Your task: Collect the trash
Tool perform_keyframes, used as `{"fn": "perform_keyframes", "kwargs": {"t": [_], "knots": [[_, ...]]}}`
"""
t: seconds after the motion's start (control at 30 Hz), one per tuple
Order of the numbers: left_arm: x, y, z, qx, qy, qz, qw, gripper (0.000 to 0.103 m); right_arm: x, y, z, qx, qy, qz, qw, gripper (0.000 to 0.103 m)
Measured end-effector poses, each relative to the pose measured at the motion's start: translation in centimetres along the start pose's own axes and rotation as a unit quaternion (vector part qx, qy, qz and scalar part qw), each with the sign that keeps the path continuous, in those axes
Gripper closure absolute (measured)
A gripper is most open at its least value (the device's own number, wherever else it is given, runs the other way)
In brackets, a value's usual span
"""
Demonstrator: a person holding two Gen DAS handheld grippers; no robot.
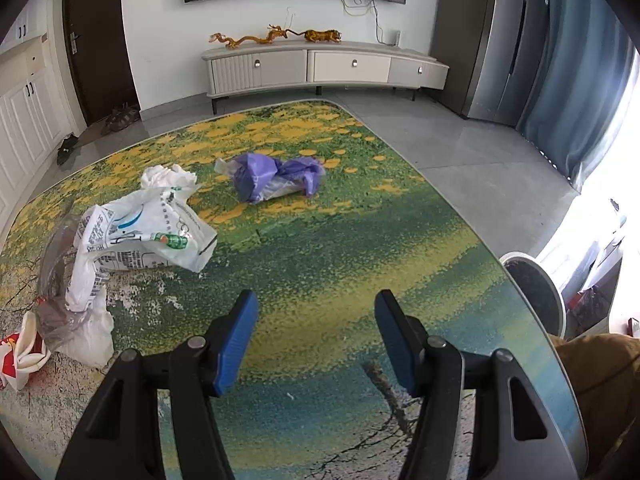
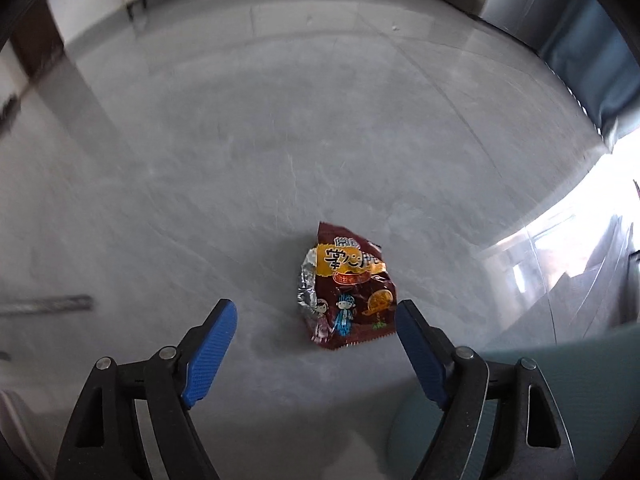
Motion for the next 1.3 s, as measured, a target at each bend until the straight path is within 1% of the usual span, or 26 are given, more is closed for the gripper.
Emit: {"fn": "perform_keyframes", "kwargs": {"t": [0.13, 0.2, 0.33, 0.47, 0.5, 0.53, 0.57, 0.6, 0.63, 0.67, 0.73, 0.77, 0.8, 0.83, 0.9, 0.93, 1.0, 1.1, 1.13, 1.2, 1.27, 1.3], "knots": [[0.4, 0.2, -0.1, -0.007, 0.003, -0.002, 1.0000, 0.044, 4.1, -0.5, 0.3, 0.012, 0.035, -0.028, 0.999, 0.022], [0.5, 0.2, -0.1, -0.009, 0.005, -0.002, 0.9999, 0.044, 5.4, -0.8, 0.4, 0.017, 0.048, -0.035, 0.998, 0.020], [0.7, 0.1, -0.1, -0.009, 0.006, -0.003, 0.9999, 0.044, 8.0, -0.9, 0.3, 0.015, 0.079, -0.029, 0.996, 0.019], [0.7, 0.1, -0.1, -0.011, 0.004, -0.005, 0.9999, 0.044, 9.3, -1.1, -0.2, 0.023, 0.097, -0.012, 0.995, 0.021], [0.7, 0.0, -0.1, -0.011, 0.004, -0.005, 0.9999, 0.044, 9.7, -1.1, -0.6, 0.021, 0.103, -0.009, 0.994, 0.026], [0.7, 0.1, -0.1, -0.012, 0.004, -0.006, 0.9999, 0.044, 9.8, -1.1, -0.8, 0.020, 0.105, -0.004, 0.994, 0.032], [0.7, 0.1, -0.1, -0.012, 0.004, -0.006, 0.9999, 0.044, 9.7, -1.2, -1.1, 0.027, 0.103, 0.006, 0.994, 0.034], [0.7, 0.1, -0.1, -0.012, 0.003, -0.007, 0.9999, 0.044, 9.6, -1.3, -1.2, 0.026, 0.102, 0.005, 0.994, 0.038], [0.7, 0.1, -0.1, -0.013, 0.003, -0.007, 0.9999, 0.044, 9.5, -1.2, -1.3, 0.022, 0.101, 0.007, 0.995, 0.047], [0.6, 0.2, -0.1, -0.014, 0.003, -0.008, 0.9999, 0.044, 9.3, -1.0, -1.3, 0.014, 0.100, 0.010, 0.995, 0.053], [0.6, 0.2, -0.2, -0.014, 0.003, -0.008, 0.9999, 0.044, 8.9, -0.9, -1.4, 0.010, 0.098, 0.018, 0.995, 0.072], [0.6, 0.3, -0.1, -0.014, 0.003, -0.009, 0.9999, 0.044, 8.6, -1.1, -1.5, 0.018, 0.098, 0.031, 0.995, 0.077], [0.6, 0.3, -0.1, -0.015, 0.003, -0.009, 0.9998, 0.044, 8.5, -1.2, -1.6, 0.024, 0.098, 0.041, 0.994, 0.087], [0.5, 0.3, -0.1, -0.015, 0.002, -0.010, 0.9998, 0.044, 8.2, -1.3, -1.6, 0.028, 0.098, 0.051, 0.993, 0.091], [0.5, 0.4, -0.1, -0.017, 0.002, -0.012, 0.9998, 0.044, 7.1, -1.0, -1.8, 0.037, 0.093, 0.081, 0.992, 0.096], [0.5, 0.4, -0.1, -0.017, 0.002, -0.012, 0.9998, 0.044, 6.3, -0.8, -1.6, 0.040, 0.087, 0.093, 0.991, 0.096], [0.5, 0.5, 0.0, -0.018, 0.001, -0.014, 0.9997, 0.044, 4.3, -0.2, -1.6, 0.049, 0.071, 0.131, 0.988, 0.097], [0.4, 0.5, 0.0, -0.019, 0.001, -0.015, 0.9997, 0.044, 0.7, 1.0, -1.9, 0.042, 0.045, 0.176, 0.982, 0.097], [0.4, 0.6, 0.1, -0.020, 0.001, -0.016, 0.9997, 0.044, -0.8, 1.4, -2.1, 0.037, 0.034, 0.191, 0.980, 0.098], [0.4, 0.6, 0.1, -0.021, 0.001, -0.017, 0.9996, 0.044, -4.7, 1.6, -2.2, 0.021, -0.011, 0.204, 0.979, 0.098], [0.3, 0.6, 0.1, -0.021, 0.001, -0.017, 0.9996, 0.044, -8.4, 0.8, -2.0, 0.017, -0.047, 0.230, 0.972, 0.098], [0.3, 0.6, 0.1, -0.021, 0.000, -0.018, 0.9996, 0.044, -9.7, 0.5, -2.1, 0.016, -0.059, 0.237, 0.970, 0.098]]}}
Point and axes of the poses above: each gripper's, at about its wrist camera, not at the fingertips, and x roughly the way its jaws point, y to its left, z to its top, the point moved 3 cm from there along x, roughly the way its jaws point, and after that the axes turned 8 degrees about -z, right-handed, at the moved point
